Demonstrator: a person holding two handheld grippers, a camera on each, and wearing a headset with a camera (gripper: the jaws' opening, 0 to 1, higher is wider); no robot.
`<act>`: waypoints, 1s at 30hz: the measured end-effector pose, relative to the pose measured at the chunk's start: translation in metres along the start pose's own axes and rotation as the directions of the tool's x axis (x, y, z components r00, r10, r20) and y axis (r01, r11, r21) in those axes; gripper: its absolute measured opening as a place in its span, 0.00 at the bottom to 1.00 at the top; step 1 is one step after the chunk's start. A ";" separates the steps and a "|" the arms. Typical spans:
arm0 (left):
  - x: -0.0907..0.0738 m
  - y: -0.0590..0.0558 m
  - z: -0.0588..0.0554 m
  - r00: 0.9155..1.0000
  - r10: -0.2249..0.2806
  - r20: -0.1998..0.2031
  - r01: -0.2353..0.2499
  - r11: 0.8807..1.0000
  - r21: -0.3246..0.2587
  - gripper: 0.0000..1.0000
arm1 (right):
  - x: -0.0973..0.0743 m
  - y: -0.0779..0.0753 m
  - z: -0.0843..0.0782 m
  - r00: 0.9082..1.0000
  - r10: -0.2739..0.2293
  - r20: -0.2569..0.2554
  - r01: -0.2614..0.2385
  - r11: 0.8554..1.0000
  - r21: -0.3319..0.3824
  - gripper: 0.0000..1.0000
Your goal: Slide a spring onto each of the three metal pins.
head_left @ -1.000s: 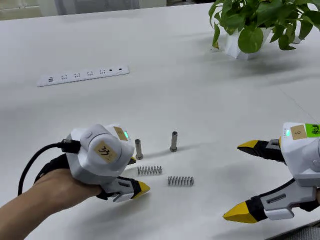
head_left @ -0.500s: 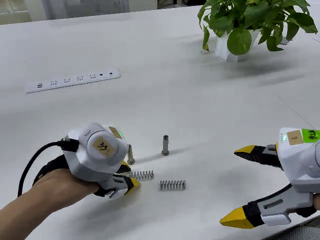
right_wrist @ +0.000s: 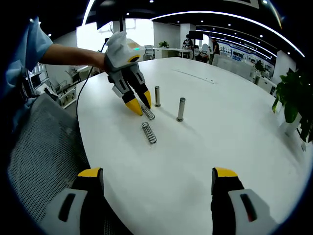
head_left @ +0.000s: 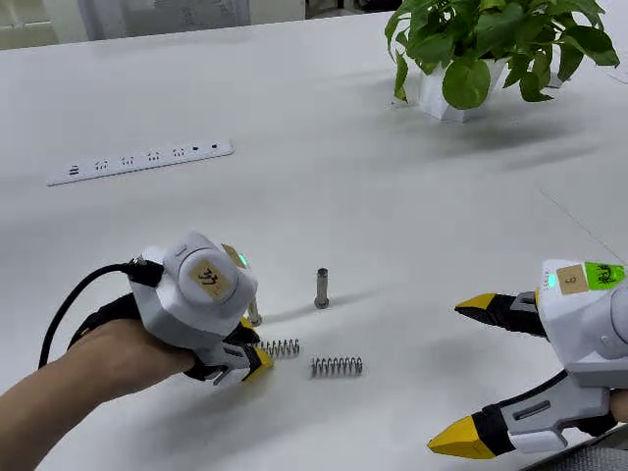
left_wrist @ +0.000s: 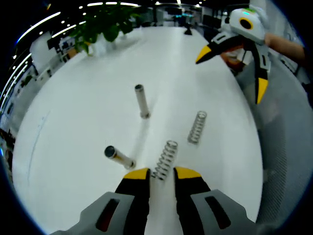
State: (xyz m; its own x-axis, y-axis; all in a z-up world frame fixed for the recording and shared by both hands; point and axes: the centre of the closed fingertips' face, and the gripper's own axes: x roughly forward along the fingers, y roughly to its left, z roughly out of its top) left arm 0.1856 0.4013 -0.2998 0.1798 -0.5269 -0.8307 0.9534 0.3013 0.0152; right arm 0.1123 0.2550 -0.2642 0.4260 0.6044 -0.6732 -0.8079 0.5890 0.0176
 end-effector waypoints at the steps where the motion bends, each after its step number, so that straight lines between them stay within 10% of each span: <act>1: 0.000 0.000 0.000 1.000 -0.001 -0.004 0.001 1.000 0.007 0.20 | 0.000 0.000 0.000 1.000 0.001 0.000 -0.001 1.000 0.003 0.92; 30: -0.001 -0.003 -0.004 0.992 -0.022 -0.121 0.035 0.994 0.104 0.11 | 0.008 0.012 -0.003 1.000 0.015 0.009 -0.016 0.999 0.029 0.92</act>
State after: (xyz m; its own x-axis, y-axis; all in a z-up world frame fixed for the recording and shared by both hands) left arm 0.1813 0.4047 -0.3011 0.1282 -0.4336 -0.8919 0.9791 0.1983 0.0444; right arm 0.1054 0.2655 -0.2715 0.4171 0.6180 -0.6664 -0.8023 0.5948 0.0495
